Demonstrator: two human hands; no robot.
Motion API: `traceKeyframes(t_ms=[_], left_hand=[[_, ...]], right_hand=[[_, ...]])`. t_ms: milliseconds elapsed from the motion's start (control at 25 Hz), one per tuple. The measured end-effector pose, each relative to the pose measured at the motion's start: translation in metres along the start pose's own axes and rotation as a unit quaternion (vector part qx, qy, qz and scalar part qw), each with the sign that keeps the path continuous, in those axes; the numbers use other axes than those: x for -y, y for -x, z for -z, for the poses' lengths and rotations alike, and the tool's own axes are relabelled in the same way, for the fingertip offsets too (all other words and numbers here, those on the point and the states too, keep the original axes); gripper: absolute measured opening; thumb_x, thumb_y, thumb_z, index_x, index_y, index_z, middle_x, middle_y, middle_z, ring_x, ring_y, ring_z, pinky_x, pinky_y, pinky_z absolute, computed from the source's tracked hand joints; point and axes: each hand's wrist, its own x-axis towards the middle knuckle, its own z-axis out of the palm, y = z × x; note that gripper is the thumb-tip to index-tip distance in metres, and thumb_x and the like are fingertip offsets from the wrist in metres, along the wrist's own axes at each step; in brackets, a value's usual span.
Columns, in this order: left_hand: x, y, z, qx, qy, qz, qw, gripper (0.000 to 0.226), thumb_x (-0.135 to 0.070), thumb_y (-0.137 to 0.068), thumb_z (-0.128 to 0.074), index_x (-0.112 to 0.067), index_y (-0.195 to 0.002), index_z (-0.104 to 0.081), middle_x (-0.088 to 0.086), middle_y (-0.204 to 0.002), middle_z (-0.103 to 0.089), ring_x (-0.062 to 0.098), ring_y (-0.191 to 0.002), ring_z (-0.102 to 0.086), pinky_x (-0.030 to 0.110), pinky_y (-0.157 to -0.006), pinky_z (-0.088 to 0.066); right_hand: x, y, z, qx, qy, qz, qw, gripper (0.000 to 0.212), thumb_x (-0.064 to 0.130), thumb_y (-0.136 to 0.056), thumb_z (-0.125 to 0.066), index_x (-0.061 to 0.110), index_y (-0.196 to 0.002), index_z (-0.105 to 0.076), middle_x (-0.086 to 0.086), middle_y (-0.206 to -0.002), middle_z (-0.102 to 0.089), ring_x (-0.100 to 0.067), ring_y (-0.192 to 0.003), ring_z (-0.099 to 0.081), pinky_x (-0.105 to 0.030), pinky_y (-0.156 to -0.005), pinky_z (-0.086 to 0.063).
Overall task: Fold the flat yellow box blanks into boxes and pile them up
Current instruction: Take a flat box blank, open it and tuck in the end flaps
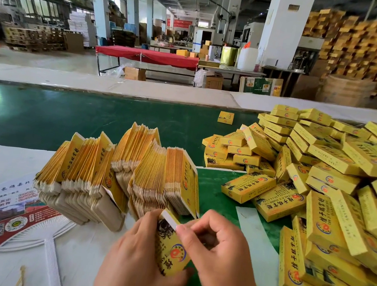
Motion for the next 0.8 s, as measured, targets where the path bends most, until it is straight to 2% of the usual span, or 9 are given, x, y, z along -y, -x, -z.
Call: traceKeyframes(t_ms=[120,200,360,600,720,800], left_hand=[[0.004,-0.002,0.003,-0.013,-0.016,-0.026,0.999,0.075,-0.064,-0.046,-0.064,-0.04,-0.115,-0.045,-0.033,-0.087,-0.049,0.0,-0.08,-0.059,0.007,-0.063,-0.038],[0.004,-0.002,0.005,-0.008,-0.022,-0.042,0.999,0.076,-0.061,-0.046,-0.068,-0.037,-0.116,-0.049,-0.032,-0.087,-0.052,0.0,-0.077,-0.06,0.008,-0.062,-0.039],[0.0,-0.003,0.01,0.01,-0.036,-0.059,0.998,0.079,-0.063,-0.045,-0.069,-0.034,-0.116,-0.051,-0.031,-0.09,-0.053,-0.007,-0.074,-0.055,0.004,-0.06,-0.035],[0.002,-0.002,0.007,0.019,-0.079,-0.045,0.996,0.083,-0.066,-0.046,-0.067,-0.03,-0.119,-0.049,-0.024,-0.092,-0.052,0.002,-0.079,-0.062,0.005,-0.064,-0.034],[0.002,0.0,0.006,0.008,-0.109,-0.056,0.992,0.083,-0.069,-0.048,-0.062,-0.026,-0.118,-0.049,-0.022,-0.091,-0.051,0.002,-0.078,-0.064,0.01,-0.066,-0.036],[0.005,0.001,0.005,0.0,-0.102,-0.042,0.994,0.082,-0.068,-0.052,-0.062,-0.026,-0.121,-0.048,-0.019,-0.097,-0.058,0.004,-0.085,-0.065,0.012,-0.071,-0.038]], right_hand=[[-0.001,-0.001,0.001,0.023,-0.039,-0.023,0.999,0.014,0.041,-0.082,-0.071,0.027,-0.081,-0.068,0.005,-0.072,-0.073,-0.009,-0.066,-0.07,-0.027,-0.057,-0.058],[0.0,-0.002,0.004,0.021,-0.054,-0.02,0.998,0.008,0.03,-0.088,-0.07,0.026,-0.081,-0.07,0.006,-0.068,-0.072,-0.005,-0.062,-0.067,-0.022,-0.053,-0.053],[0.0,-0.003,0.006,0.004,-0.061,-0.029,0.998,0.018,0.022,-0.09,-0.07,0.025,-0.072,-0.068,0.006,-0.057,-0.064,-0.002,-0.052,-0.057,-0.017,-0.048,-0.045],[0.004,-0.002,0.007,0.015,0.001,0.0,1.0,0.011,0.022,-0.087,-0.073,0.025,-0.077,-0.075,0.009,-0.065,-0.071,-0.006,-0.06,-0.066,-0.018,-0.049,-0.051],[0.008,0.0,0.008,0.001,0.081,0.058,0.995,0.008,0.028,-0.088,-0.071,0.026,-0.084,-0.078,0.016,-0.067,-0.071,-0.002,-0.061,-0.065,-0.009,-0.049,-0.045],[0.011,0.002,0.006,-0.008,0.128,0.108,0.986,0.015,0.03,-0.086,-0.068,0.024,-0.092,-0.08,0.018,-0.077,-0.074,0.005,-0.069,-0.067,-0.005,-0.056,-0.047]])
